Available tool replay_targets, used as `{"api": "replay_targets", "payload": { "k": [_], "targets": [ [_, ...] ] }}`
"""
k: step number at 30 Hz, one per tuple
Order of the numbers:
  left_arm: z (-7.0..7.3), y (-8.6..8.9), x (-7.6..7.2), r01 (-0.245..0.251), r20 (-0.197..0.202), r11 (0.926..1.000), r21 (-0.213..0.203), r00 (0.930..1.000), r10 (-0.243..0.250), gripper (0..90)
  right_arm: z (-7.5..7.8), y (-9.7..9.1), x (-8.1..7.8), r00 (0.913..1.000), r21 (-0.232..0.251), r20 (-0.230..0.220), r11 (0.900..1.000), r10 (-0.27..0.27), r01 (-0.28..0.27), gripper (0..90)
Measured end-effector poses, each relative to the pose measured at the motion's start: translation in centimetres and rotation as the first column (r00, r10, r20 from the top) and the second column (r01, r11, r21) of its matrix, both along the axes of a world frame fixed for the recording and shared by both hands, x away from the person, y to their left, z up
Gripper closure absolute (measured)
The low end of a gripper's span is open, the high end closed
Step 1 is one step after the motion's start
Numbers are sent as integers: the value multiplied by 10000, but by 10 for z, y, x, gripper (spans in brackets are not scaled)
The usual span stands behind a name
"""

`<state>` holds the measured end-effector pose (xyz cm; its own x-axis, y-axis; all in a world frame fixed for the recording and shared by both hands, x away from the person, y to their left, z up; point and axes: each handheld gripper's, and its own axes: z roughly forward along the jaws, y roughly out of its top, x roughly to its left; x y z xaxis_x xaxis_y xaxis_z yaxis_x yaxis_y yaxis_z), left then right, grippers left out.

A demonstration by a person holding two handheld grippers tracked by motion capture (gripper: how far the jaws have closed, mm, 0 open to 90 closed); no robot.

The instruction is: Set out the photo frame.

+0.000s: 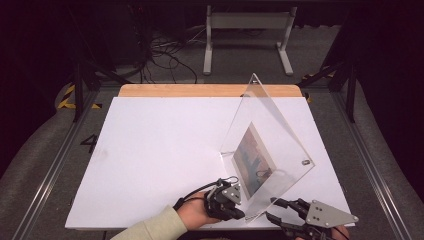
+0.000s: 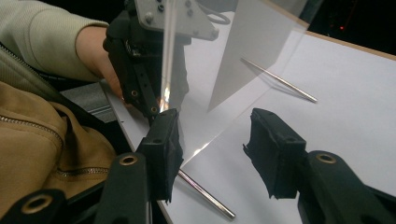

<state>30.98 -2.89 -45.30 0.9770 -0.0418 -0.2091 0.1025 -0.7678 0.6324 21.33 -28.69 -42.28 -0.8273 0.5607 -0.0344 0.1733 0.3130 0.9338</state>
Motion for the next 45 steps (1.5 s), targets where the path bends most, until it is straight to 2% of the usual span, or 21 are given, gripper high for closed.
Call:
{"api": "replay_targets", "payload": {
  "k": [7,13,16,22,25,26,27,28,29,30,33,34,35,36,37,39,40,41,43,44,45],
  "targets": [
    [0,-25,4,245,497,9996,-153,9985,-237,898,6,-21,-9,9982,414,-29,9974,-596,597,520],
    [1,-47,4,93,724,9997,-214,9973,-77,898,12,-35,-15,9944,807,152,9914,-1049,1034,507],
    [-1,-56,3,10,1006,9997,-240,9949,14,899,13,-40,-16,9906,908,130,9868,-1358,1341,501],
    [-3,-69,8,-331,794,9979,-559,9961,374,898,17,-42,-13,9793,1200,89,9725,-2022,1997,488],
    [-1,-67,7,-444,1000,9980,-450,9938,488,890,18,-44,-10,9713,1366,-61,9620,-2378,2364,488],
    [0,-65,8,-496,868,9974,-528,9948,541,859,18,-44,-9,9697,1369,-69,9603,-2444,2430,490],
    [4,-57,12,-561,628,9957,-742,9962,608,831,18,-44,-9,9684,1366,-85,9591,-2492,2480,494],
    [8,-50,15,-558,631,9943,-913,9961,617,797,18,-45,-7,9671,1393,-165,9572,-2538,2536,500],
    [12,-42,18,-419,521,9903,-1327,9974,491,726,19,-44,-6,9675,1476,-210,9563,-2520,2523,506],
    [19,-30,22,-390,522,9831,-1791,9974,490,639,19,-43,-5,9674,1533,-269,9552,-2519,2530,511],
    [35,1,36,-1028,733,9610,-2569,9894,1254,457,20,-38,-3,9705,1507,-239,9588,-2401,2409,519],
    [40,11,41,-1346,766,9501,-2815,9838,1621,438,20,-36,-2,9702,1470,-221,9591,-2412,2418,524],
    [40,11,41,-1346,766,9501,-2815,9838,1621,419,20,-34,-1,9702,1435,-216,9597,-2412,2418,530],
    [47,23,48,-1682,661,9347,-3130,9779,1981,419,20,-34,-1,9702,1435,-216,9597,-2412,2418,530],
    [55,39,56,-2226,918,9133,-3410,9590,2680,388,20,-32,1,9689,1370,-175,9593,-2468,2468,540],
    [63,53,67,-2761,1035,8883,-3670,9369,3340,343,20,-30,3,9675,1328,-196,9584,-2522,2525,550],
    [67,59,74,-3145,1102,8704,-3789,9184,3799,317,20,-29,4,9664,1290,-180,9579,-2565,2567,555],
    [69,62,78,-3320,1139,8591,-3896,9083,4026,293,20,-29,5,9662,1273,-175,9579,-2571,2572,559],
    [73,67,90,-3742,1278,8323,-4090,8796,4583,240,20,-27,6,9663,1303,-200,9576,-2565,2569,561],
    [74,69,97,-3853,1343,8230,-4174,8696,4752,205,21,-27,6,9680,1337,-199,9588,-2501,2505,560],
    [74,69,104,-3986,1210,8143,-4219,8654,4863,190,21,-27,7,9687,1340,-186,9595,-2474,2476,560]
  ]
}}
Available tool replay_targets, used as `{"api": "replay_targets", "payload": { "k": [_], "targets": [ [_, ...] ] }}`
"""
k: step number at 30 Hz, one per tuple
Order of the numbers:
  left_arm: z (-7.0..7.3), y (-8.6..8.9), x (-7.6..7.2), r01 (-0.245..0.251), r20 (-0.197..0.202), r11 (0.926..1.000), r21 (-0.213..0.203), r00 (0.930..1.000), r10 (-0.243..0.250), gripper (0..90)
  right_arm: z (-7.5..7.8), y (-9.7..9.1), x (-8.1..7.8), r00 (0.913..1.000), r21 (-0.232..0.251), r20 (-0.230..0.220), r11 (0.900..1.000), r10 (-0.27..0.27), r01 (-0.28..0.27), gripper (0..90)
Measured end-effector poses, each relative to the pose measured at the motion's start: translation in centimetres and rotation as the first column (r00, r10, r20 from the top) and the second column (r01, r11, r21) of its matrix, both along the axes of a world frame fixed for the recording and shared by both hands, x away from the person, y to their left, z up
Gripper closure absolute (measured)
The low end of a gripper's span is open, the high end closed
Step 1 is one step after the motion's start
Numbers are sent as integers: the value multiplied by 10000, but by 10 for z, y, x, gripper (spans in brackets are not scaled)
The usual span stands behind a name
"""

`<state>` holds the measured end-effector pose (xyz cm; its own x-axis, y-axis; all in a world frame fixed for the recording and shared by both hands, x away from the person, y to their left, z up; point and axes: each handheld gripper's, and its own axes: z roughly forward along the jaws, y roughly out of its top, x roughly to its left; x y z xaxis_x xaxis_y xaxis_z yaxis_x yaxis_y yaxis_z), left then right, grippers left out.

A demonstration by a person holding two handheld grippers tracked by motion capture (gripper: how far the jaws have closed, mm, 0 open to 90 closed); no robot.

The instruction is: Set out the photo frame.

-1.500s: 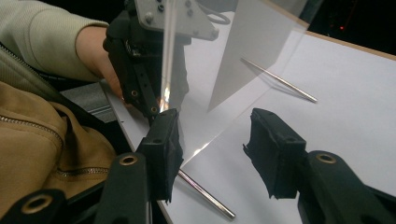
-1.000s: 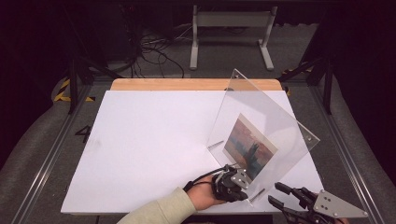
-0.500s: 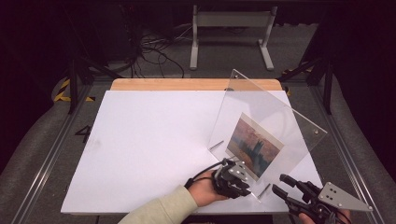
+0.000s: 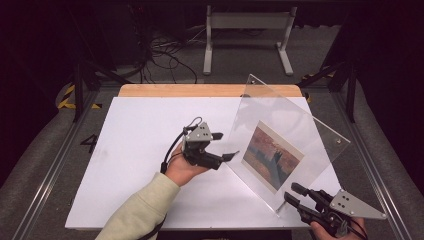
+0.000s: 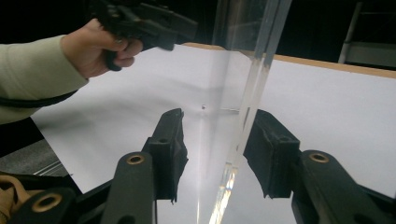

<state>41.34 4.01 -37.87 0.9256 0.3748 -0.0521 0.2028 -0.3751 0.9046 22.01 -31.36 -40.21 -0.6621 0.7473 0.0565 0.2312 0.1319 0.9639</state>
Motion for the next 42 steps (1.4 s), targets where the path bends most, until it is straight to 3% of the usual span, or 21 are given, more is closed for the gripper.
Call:
{"api": "replay_targets", "payload": {
  "k": [2,3,4,8,9,13,15,17,19,21,22,25,26,27,30,32,34,38,42],
  "targets": [
    [-1,-1,14,45,-333,9998,-193,9994,-52,175,0,1,1,10000,-10,4,10000,-11,11,557],
    [-1,-1,14,45,-333,9998,-193,9994,-52,164,0,1,1,10000,-10,4,10000,-11,11,557],
    [-3,-5,25,242,-486,9989,-404,9985,-262,153,0,2,1,10000,1,29,10000,15,-15,558],
    [-8,-15,43,841,-793,9939,-718,9928,-897,134,0,3,2,10000,41,19,10000,26,-26,566],
    [-8,-15,43,841,-793,9939,-718,9928,-897,125,0,3,2,10000,41,19,10000,26,-26,566],
    [-15,-25,51,1599,-715,9833,-868,9835,-1662,63,0,3,4,10000,143,-6,9998,99,-99,572],
    [-18,-32,51,1561,-661,9848,-758,9847,-1612,37,0,5,4,9999,170,-24,9998,143,-143,577],
    [-20,-36,50,1911,-747,9785,-772,9776,-1968,48,0,7,5,9998,146,-53,9997,182,-181,584],
    [-20,-37,50,2099,-753,9744,-808,9735,-2159,91,0,9,6,9999,61,-19,9998,172,-172,593],
    [-18,-39,45,2780,-549,9560,-933,9573,-2838,188,1,10,6,10000,-35,-6,10000,73,-73,633],
    [-17,-39,43,2944,-414,9513,-910,9534,-2990,275,1,9,7,10000,-107,-26,9999,-39,39,668],
    [-15,-37,41,2937,-376,9530,-747,9541,-2970,303,3,8,7,9997,-212,-89,9995,-238,236,776],
    [-15,-37,41,2937,-376,9530,-747,9541,-2970,318,3,8,7,9997,-212,-89,9995,-238,236,776],
    [-15,-34,41,3032,-416,9496,-792,9508,-3071,318,3,7,7,9994,-206,-113,9993,-318,315,820],
    [-14,-24,37,3114,-517,9468,-816,9473,-3160,385,4,5,8,9984,64,-443,9994,-348,351,835],
    [-13,-18,33,3082,-462,9483,-762,9489,-3122,423,6,3,10,9972,272,-722,9994,-177,198,837],
    [-11,-9,27,2910,-388,9541,-701,9550,-2941,452,8,4,13,9979,79,-648,9999,-70,76,824],
    [-5,18,14,2173,-326,9741,-625,9751,-2196,486,13,10,26,9979,-18,-563,9995,313,-314,795],
    [-2,44,1,1392,-122,9890,-495,9901,-1400,535,18,19,53,9953,-229,-571,9966,778,-792,746]
  ]
}}
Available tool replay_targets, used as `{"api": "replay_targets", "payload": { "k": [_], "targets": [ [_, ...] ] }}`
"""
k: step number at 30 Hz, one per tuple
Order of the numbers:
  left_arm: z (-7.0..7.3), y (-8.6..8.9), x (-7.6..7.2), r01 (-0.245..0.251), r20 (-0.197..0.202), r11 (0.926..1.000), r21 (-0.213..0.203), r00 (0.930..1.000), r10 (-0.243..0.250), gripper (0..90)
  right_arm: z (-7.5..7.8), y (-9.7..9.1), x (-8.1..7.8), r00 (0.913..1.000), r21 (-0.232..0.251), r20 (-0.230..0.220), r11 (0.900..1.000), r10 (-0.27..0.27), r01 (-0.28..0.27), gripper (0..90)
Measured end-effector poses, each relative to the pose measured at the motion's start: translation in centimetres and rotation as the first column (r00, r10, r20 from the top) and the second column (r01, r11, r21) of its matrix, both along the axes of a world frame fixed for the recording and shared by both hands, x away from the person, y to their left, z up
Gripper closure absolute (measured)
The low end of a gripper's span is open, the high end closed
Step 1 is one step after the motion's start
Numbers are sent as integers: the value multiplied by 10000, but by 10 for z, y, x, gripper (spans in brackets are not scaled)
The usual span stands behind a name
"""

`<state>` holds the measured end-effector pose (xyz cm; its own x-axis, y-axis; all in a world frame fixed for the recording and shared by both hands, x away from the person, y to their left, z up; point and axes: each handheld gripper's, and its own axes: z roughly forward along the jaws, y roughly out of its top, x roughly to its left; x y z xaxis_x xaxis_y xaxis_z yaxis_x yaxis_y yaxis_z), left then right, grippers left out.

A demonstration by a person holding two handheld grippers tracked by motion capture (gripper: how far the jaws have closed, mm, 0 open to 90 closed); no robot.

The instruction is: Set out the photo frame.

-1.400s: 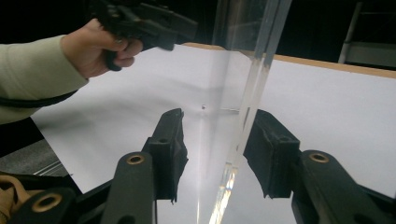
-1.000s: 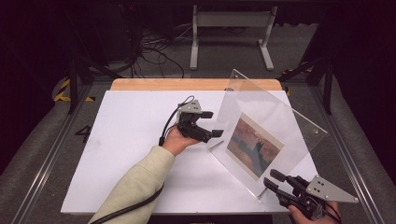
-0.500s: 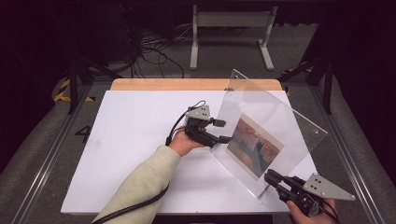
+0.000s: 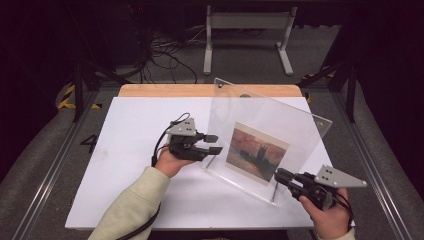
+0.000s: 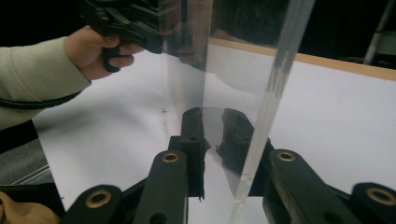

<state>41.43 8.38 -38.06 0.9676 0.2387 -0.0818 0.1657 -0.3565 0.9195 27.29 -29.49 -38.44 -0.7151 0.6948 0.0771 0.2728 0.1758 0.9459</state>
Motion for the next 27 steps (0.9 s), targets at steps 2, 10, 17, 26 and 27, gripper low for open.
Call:
{"api": "replay_targets", "payload": {
  "k": [2,10,17,26,27],
  "targets": [
    [0,12,-5,-460,-13,9989,88,9989,461,550,2,6,15,9995,-200,17,9993,312,-311,727],
    [-6,46,-25,-1959,-66,9780,712,9804,1969,578,8,31,65,9908,-560,29,9893,1350,-1346,667],
    [-6,50,-33,-2261,106,9714,722,9741,2259,593,2,40,88,9868,-693,132,9846,1615,-1603,600],
    [-7,47,-32,-2322,87,9710,565,9727,2320,539,-6,38,91,9884,-403,135,9878,1513,-1507,589],
    [-7,46,-32,-2325,32,9710,549,9725,2327,534,-6,38,91,9887,-402,134,9881,1492,-1486,587]
  ]
}}
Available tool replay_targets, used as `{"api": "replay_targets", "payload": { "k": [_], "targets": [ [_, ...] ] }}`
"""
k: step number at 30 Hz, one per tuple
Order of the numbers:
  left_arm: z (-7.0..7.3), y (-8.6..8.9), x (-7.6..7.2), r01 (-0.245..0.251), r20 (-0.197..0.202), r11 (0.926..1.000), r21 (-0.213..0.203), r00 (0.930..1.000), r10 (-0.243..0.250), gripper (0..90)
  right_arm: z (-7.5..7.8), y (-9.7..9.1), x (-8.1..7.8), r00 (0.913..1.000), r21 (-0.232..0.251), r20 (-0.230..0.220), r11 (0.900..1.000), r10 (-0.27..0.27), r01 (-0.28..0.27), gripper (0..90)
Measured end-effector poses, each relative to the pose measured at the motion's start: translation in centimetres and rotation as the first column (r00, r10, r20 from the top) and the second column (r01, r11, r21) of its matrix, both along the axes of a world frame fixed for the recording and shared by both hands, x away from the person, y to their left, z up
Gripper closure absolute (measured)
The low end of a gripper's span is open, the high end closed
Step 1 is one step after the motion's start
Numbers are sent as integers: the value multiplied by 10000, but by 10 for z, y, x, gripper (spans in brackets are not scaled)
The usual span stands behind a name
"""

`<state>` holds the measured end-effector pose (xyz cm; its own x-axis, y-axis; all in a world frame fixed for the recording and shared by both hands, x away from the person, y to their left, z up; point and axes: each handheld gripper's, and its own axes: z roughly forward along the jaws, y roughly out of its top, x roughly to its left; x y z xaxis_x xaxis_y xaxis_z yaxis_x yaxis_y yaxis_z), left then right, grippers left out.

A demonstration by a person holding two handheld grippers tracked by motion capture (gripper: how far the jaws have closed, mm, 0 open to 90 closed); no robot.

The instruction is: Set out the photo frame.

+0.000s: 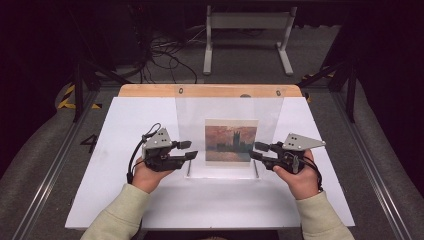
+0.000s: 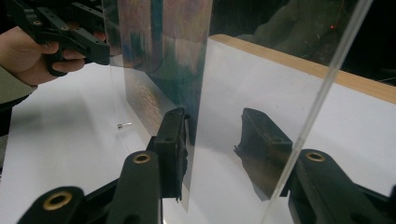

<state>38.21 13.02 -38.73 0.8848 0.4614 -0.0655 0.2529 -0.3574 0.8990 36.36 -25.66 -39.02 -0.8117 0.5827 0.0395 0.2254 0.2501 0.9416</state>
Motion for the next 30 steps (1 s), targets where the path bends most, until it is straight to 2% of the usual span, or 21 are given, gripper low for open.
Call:
{"api": "replay_targets", "payload": {
  "k": [9,12,16,20,26,30],
  "targets": [
    [1,-2,-1,-109,-124,9998,-141,9999,107,462,0,2,-4,9989,23,-44,9990,-456,457,544],
    [2,1,-1,-239,-75,9996,-152,9997,238,399,1,0,-6,9980,108,45,9980,-631,630,462],
    [3,13,-4,-534,-167,9981,-312,9985,529,347,4,-5,-10,9968,192,93,9966,-798,796,360],
    [5,30,-13,-902,-312,9953,-352,9955,891,275,8,-14,-18,9947,231,100,9945,-1022,1020,286],
    [1,55,-32,-1340,-287,9906,-292,9907,1332,229,12,-32,-29,9906,316,114,9903,-1360,1356,245],
    [-8,72,-42,-1634,-300,9863,-209,9862,1627,204,10,-45,-37,9880,319,75,9876,-1542,1539,236]
  ]
}}
